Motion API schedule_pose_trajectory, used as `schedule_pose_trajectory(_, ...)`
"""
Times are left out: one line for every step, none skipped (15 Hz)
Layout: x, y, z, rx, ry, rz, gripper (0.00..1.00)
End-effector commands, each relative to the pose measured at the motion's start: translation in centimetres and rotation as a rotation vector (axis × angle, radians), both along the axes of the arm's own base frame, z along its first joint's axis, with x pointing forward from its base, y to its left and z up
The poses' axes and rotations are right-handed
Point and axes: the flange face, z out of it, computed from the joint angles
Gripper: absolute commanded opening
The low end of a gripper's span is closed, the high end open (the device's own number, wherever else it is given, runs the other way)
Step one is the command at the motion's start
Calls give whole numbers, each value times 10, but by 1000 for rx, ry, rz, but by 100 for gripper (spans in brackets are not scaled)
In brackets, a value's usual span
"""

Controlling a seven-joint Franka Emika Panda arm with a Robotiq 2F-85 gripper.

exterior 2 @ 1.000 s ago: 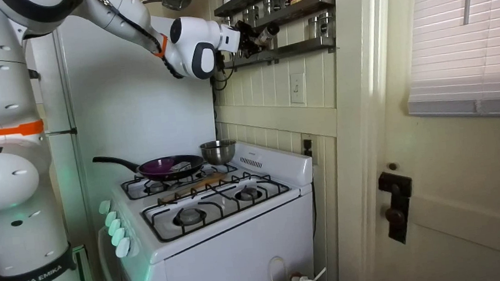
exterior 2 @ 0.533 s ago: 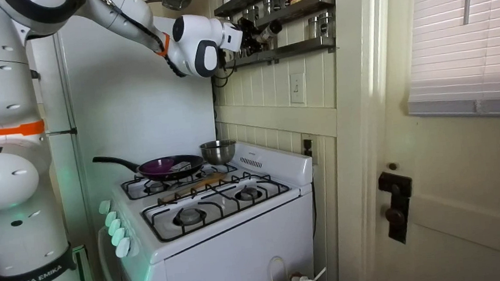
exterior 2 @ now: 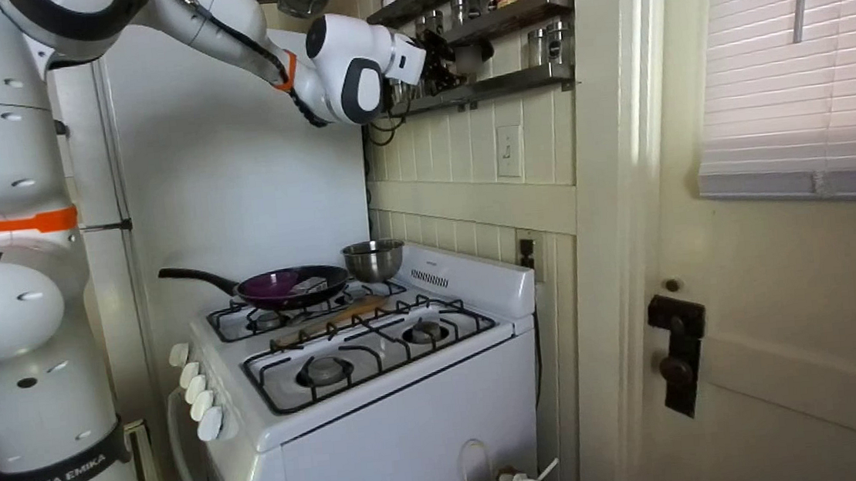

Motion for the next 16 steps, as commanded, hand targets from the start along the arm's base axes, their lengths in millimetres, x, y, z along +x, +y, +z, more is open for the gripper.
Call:
schedule_pose_trajectory(3, -20, 5, -19, 51, -26, 25)
schedule_pose_trajectory(3, -25, 5, -29, 59, -33, 25)
schedule_pose_trajectory(3, -34, 5, -47, 60, -47, 25)
schedule_pose_trajectory(2, -39, 6, -69, 59, -55, 25)
schedule_pose_trajectory(2, -44, 5, -89, 56, -62, 25)
schedule_pose_trajectory(2, -49, 6, -114, 54, -70, 25)
schedule_pose_trajectory(2, -52, 6, -134, 54, -73, 25)
schedule_pose_trajectory(3, -53, 5, -153, 55, -74, 25)
schedule_pose_trajectory(3, -55, 6, -179, 53, -75, 25)
schedule_pose_trajectory(3, -54, 6, -200, 53, -71, 25)
schedule_pose_trajectory(4, -52, 6, -224, 52, -65, 25)
schedule_pose_trajectory(4, -51, 6, -247, 49, -61, 25)
schedule_pose_trajectory(4, -50, 6, -267, 48, -60, 25)
schedule_pose_trajectory(3, -50, 7, -295, 45, -58, 25)
schedule_pose_trajectory(3, -51, 7, -319, 43, -59, 25)
schedule_pose_trajectory(3, -54, 7, -348, 41, -64, 25)
